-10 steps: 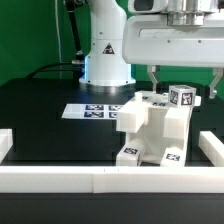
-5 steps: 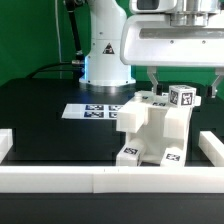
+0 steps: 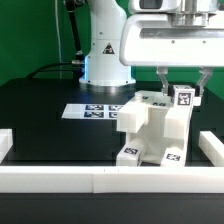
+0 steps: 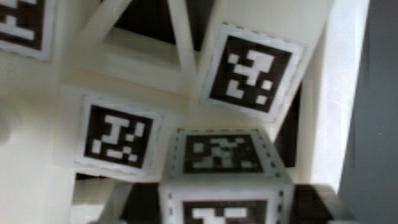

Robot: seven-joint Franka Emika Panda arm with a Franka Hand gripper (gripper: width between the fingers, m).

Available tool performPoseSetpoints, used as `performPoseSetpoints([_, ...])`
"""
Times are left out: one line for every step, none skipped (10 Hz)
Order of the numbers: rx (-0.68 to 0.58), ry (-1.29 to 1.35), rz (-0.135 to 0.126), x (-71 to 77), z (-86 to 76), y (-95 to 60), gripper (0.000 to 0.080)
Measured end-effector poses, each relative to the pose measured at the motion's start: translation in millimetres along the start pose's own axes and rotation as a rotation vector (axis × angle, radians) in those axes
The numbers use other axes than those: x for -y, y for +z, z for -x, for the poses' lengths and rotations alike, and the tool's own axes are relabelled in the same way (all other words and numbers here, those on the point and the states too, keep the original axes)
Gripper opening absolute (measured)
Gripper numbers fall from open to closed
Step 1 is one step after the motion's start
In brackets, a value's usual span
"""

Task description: Assemble chair

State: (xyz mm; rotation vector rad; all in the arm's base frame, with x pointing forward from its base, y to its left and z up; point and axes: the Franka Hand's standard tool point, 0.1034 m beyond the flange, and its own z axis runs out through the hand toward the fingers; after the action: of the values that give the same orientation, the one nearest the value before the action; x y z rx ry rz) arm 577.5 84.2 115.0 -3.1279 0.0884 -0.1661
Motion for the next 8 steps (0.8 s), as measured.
performPoseSetpoints([0.000,0.000,0.000,0.0,0.0,0.0,0.0286])
performPoseSetpoints([0.000,0.029,0.000,0.0,0.0,0.0,0.0286])
performPoseSetpoints([0.000,0.032,-0.001,-0.1,0.0,0.0,0.0286])
performPoseSetpoints([0.000,0.121,-0.001,0.0,0.0,0.1,0.0286])
performPoseSetpoints([0.000,0.188,-0.001,0.0,0.1,0.1,0.0286])
performPoseSetpoints([0.000,0.243,-0.002,0.1,0.0,0.0,0.0286])
performPoseSetpoints([0.000,0.314,-0.002,0.0,-0.4,-0.2,0.0286])
performPoseSetpoints([-0.001,0.348,-0.002,-0.3,-0.5,-0.3,0.0287])
